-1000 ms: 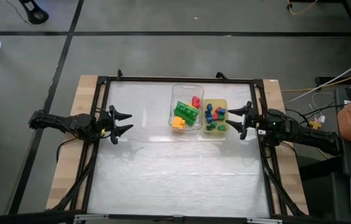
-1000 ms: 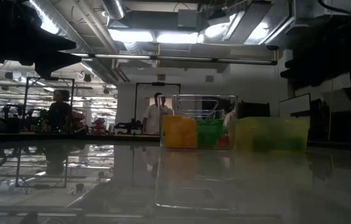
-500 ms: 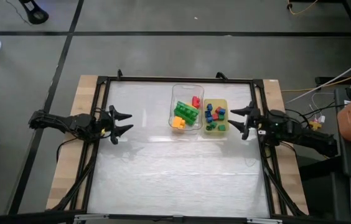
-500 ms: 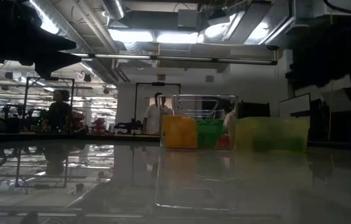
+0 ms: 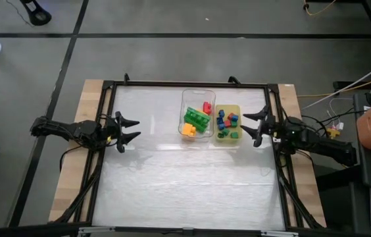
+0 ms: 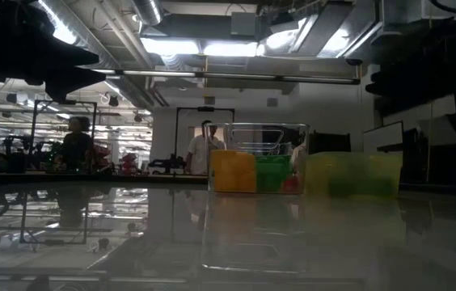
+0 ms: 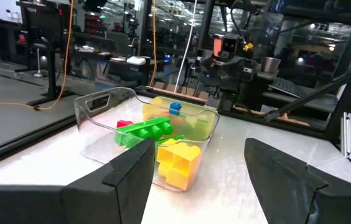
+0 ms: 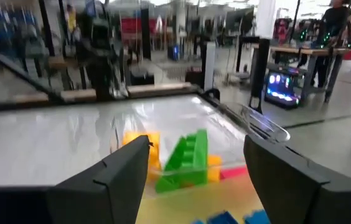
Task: Sort blocks by size
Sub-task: Return to Home Position
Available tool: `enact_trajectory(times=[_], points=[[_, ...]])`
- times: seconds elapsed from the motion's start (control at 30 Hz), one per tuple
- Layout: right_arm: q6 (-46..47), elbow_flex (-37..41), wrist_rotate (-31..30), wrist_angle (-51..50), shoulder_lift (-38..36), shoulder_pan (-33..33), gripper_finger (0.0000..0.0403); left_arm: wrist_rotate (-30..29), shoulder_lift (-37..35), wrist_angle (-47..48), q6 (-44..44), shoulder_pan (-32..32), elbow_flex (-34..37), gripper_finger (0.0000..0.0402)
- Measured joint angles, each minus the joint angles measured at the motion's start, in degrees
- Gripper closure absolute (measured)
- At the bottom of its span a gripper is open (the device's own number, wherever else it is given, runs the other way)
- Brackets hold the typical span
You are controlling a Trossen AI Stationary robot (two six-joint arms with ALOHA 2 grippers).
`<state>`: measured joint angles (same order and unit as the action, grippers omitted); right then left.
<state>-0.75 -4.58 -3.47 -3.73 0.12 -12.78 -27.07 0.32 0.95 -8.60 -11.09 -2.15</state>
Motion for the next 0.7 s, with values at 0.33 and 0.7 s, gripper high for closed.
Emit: enact_trajectory(times=[0.33, 0.7], points=[[-0.8, 3.9, 0.5, 5.5, 0.3, 0.0, 0.0141, 0.0, 0.0, 0.0, 0.0, 0.0, 0.0, 0.0167], [-1.1, 4.0, 1.1, 5.2, 1.3, 0.0, 0.0141, 0.0, 0.0, 0.0, 0.0, 0.0, 0.0, 0.0167]])
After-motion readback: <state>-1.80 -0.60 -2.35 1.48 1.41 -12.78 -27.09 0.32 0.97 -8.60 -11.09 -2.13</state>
